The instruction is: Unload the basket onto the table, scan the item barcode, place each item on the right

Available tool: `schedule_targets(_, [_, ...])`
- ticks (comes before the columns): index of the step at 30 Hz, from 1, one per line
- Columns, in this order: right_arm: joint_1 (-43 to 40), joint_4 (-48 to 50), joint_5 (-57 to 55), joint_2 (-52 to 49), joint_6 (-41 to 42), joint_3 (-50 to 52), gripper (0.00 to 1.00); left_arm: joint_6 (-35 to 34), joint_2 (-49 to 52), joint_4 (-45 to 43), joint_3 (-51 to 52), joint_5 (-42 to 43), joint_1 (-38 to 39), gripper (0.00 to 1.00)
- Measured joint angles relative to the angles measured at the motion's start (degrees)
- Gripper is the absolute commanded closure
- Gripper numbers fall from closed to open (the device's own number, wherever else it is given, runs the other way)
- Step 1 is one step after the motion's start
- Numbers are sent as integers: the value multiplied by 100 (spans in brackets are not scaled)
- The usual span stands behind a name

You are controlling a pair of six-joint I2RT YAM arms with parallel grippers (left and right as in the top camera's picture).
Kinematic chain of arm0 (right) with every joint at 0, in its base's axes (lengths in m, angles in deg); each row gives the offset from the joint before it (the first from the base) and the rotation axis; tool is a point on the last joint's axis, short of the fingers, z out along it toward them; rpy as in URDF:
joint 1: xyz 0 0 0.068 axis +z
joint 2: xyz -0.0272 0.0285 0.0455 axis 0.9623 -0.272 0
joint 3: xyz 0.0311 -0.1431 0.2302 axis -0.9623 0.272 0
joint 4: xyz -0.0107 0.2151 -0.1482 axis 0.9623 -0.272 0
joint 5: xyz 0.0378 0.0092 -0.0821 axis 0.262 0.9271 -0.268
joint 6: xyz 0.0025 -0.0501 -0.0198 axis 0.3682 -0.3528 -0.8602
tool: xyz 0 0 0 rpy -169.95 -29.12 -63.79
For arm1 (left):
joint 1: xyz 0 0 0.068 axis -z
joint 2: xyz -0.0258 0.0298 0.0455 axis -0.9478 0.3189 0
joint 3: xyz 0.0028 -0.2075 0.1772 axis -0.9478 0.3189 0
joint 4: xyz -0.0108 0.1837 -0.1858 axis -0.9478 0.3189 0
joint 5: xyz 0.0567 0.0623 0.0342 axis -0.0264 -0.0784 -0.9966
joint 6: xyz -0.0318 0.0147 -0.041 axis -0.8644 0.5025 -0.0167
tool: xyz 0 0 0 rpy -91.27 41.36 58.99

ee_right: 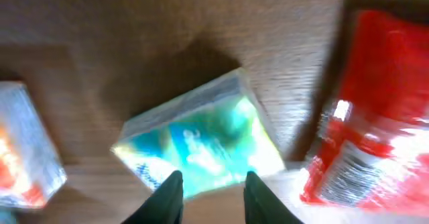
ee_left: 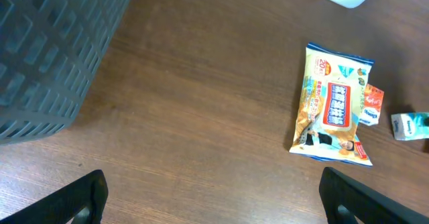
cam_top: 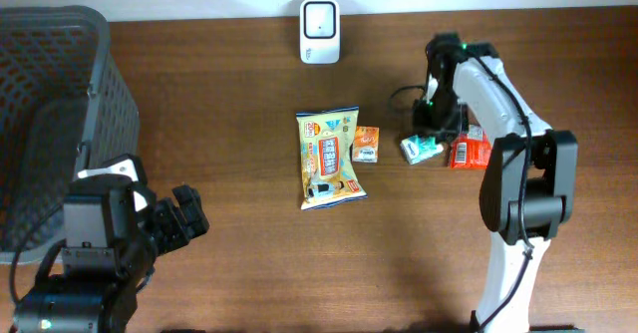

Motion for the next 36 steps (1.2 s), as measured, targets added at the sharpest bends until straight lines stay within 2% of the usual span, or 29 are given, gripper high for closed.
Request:
schedule_targets(2, [0,-380,-15,-17,-90,-446,60,0,0,-7,0,2,0,1])
schedule_targets(4, [0,-671,42,-15,-205,-804,60,0,0,2,0,0,0,1])
schedule_targets(6, [7,-848,160,-17,-271,-793,52,0,0,0,0,0,0,1])
schedule_targets(7, [24,-861,214,-17,-306,-774,51,-2,0,0,0,2,0,1])
schedule_targets(10, [186,-638,258,-17,-363,-391,52,0,0,0,0,2,0,1])
schedule_targets(12, [341,-442,278,-17,-385,-35,61,0,0,-4,0,0,0,1])
schedule_targets(15, [487,-166,254,-17,-426,428,64,0,0,-2,0,0,0,1])
schedule_targets(22, [503,-315,-1235,-17,98,483,63,0,0,-2,0,2,0,1])
schedule_targets(25, [503,-540,-1198,-17,140,146,63,0,0,-2,0,2,0,1])
schedule_targets(27, [503,-455,-603,-17,24,44,63,0,0,-2,0,2,0,1])
schedule_targets(29, [509,-356,98,-17,-319,44,70,0,0,-2,0,2,0,1])
schedule_targets(34, [643,208,721,-17,-745,308,93,0,0,-7,0,2,0,1])
schedule_targets(36, [643,514,778,-17,-778,730,96,0,0,0,0,0,0,1])
